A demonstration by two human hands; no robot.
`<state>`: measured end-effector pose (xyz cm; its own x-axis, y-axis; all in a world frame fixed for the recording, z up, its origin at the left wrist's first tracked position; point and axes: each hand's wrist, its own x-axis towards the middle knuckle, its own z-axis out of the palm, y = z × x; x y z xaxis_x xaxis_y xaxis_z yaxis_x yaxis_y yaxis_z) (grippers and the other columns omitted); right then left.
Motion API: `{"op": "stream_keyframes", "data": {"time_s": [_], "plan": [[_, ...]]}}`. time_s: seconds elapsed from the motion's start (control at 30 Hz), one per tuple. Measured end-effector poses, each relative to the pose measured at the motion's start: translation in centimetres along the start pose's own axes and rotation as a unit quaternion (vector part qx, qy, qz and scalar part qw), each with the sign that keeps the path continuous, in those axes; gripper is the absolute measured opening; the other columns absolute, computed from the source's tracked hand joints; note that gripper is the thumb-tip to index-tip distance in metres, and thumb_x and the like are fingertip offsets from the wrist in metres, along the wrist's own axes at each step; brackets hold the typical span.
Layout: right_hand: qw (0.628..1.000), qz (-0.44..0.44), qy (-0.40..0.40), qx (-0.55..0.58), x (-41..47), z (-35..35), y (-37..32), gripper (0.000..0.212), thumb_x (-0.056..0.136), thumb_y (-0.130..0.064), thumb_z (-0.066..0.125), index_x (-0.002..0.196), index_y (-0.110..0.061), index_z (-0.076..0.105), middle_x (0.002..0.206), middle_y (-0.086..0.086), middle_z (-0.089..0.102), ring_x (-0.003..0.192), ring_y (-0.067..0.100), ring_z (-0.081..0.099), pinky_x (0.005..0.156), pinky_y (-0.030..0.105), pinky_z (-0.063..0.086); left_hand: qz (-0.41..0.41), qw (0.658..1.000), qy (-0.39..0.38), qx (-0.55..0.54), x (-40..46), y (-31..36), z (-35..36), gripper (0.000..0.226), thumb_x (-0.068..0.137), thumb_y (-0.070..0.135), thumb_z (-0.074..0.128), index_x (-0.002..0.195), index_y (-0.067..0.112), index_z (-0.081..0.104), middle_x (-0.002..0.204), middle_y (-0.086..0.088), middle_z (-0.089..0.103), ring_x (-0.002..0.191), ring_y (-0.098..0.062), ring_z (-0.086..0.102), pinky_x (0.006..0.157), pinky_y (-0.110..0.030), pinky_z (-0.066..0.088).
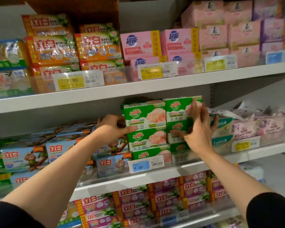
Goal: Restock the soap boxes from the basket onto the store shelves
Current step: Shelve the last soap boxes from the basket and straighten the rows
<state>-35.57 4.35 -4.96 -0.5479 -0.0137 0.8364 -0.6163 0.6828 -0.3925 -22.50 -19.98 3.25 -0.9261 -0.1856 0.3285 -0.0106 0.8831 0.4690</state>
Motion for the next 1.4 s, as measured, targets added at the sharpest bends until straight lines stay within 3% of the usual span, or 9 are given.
{"op": "stream_keyframes", "data": {"time_s": [0.2, 0.4, 0.53, 0.7, 0.87, 1.0, 1.17, 1.3, 1.4], "plan": [[1.000, -0.008, 0.008, -0.026, -0.2, 0.4, 0.2, 0.110, 0.062, -0.093, 0.029, 0.150, -0.032, 0.001, 0.153, 0.021, 0.025, 0.141, 0.035, 0.024, 0.112, 0.054, -0.007, 0.003, 0.999, -0.027, 0.020, -0.1, 0.4, -0.1, 0.054, 0.064, 0.059, 0.072, 0.108, 0.027, 0.065, 0.114, 0.009, 0.069, 0.102, -0.010, 0.064, 0.096, -0.037, 0.050], [1.000, -0.013, -0.006, -0.025, 0.1, 0.2, 0.3, 0.111, 0.061, -0.087, 0.040, 0.149, -0.034, -0.003, 0.154, 0.022, 0.021, 0.142, 0.036, 0.022, 0.114, 0.059, -0.003, 0.019, 0.999, -0.025, 0.002, 0.2, 0.0, -0.1, 0.037, 0.075, 0.043, 0.076, 0.105, 0.026, 0.062, 0.111, 0.013, 0.065, 0.097, -0.005, 0.059, 0.084, -0.023, 0.041], [0.999, -0.020, 0.002, -0.035, 0.2, 0.3, 0.4, 0.111, 0.063, -0.094, 0.027, 0.151, -0.032, 0.002, 0.153, 0.023, 0.023, 0.141, 0.038, 0.024, 0.112, 0.059, -0.003, 0.017, 0.999, -0.027, 0.009, 0.2, 0.0, -0.3, 0.036, 0.076, 0.044, 0.076, 0.103, 0.026, 0.062, 0.115, 0.009, 0.067, 0.105, -0.010, 0.061, 0.093, -0.029, 0.044], [0.998, -0.023, 0.032, -0.041, -0.9, 0.5, 0.1, 0.105, 0.067, -0.085, 0.041, 0.151, -0.026, 0.018, 0.154, 0.022, 0.016, 0.141, 0.035, 0.020, 0.115, 0.054, -0.004, 0.004, 0.995, 0.039, 0.087, -0.5, 0.1, 0.5, 0.061, 0.066, 0.063, 0.073, 0.113, 0.025, 0.065, 0.119, 0.003, 0.066, 0.109, -0.016, 0.060, 0.096, -0.042, 0.049], [0.993, -0.058, 0.087, -0.048, -2.2, 0.7, -1.2, 0.064, 0.072, -0.050, 0.061, 0.117, -0.005, 0.052, 0.141, 0.029, 0.033, 0.132, 0.038, 0.028, 0.112, 0.059, 0.007, 0.076, 0.952, 0.204, 0.217, -3.5, -1.4, 2.1, 0.077, 0.070, 0.066, 0.069, 0.128, 0.017, 0.059, 0.117, -0.009, 0.065, 0.118, -0.027, 0.049, 0.111, -0.044, 0.032], [0.996, -0.063, 0.056, -0.043, -3.0, 1.8, -1.6, 0.050, 0.075, -0.018, 0.067, 0.118, -0.007, 0.044, 0.140, 0.036, 0.032, 0.133, 0.047, 0.027, 0.109, 0.067, 0.017, 0.123, 0.922, 0.298, 0.216, -6.0, -5.1, 1.8, 0.069, 0.075, 0.050, 0.076, 0.126, 0.005, 0.060, 0.126, -0.015, 0.063, 0.124, -0.032, 0.054, 0.115, -0.048, 0.028], [0.997, -0.063, 0.040, -0.034, -4.0, 2.7, -2.9, 0.039, 0.078, -0.030, 0.037, 0.103, -0.002, 0.046, 0.123, 0.033, 0.043, 0.118, 0.049, 0.036, 0.102, 0.061, 0.032, 0.088, 0.881, 0.397, 0.243, -9.5, -10.3, -0.3, 0.069, 0.079, 0.051, 0.071, 0.128, 0.004, 0.057, 0.135, -0.015, 0.056, 0.135, -0.035, 0.041, 0.114, -0.052, 0.025], [0.998, -0.032, 0.034, -0.048, -4.5, 3.3, -3.6, 0.037, 0.077, -0.022, 0.044, 0.104, 0.003, 0.050, 0.127, 0.035, 0.041, 0.123, 0.054, 0.035, 0.102, 0.069, 0.029, -0.002, 0.896, 0.383, 0.227, -11.2, -13.4, -1.5, 0.083, 0.075, 0.061, 0.064, 0.137, 0.007, 0.049, 0.140, -0.025, 0.045, 0.132, -0.041, 0.039, 0.110, -0.056, 0.030], [0.997, -0.026, 0.070, -0.027, -5.3, 3.4, -4.5, 0.050, 0.077, -0.020, 0.051, 0.122, 0.002, 0.044, 0.137, 0.034, 0.035, 0.129, 0.051, 0.030, 0.106, 0.067, 0.026, -0.003, 0.897, 0.374, 0.237, -12.0, -14.4, -1.7, 0.084, 0.072, 0.054, 0.072, 0.139, 0.009, 0.048, 0.139, -0.023, 0.045, 0.127, -0.041, 0.043, 0.110, -0.055, 0.029]]}}
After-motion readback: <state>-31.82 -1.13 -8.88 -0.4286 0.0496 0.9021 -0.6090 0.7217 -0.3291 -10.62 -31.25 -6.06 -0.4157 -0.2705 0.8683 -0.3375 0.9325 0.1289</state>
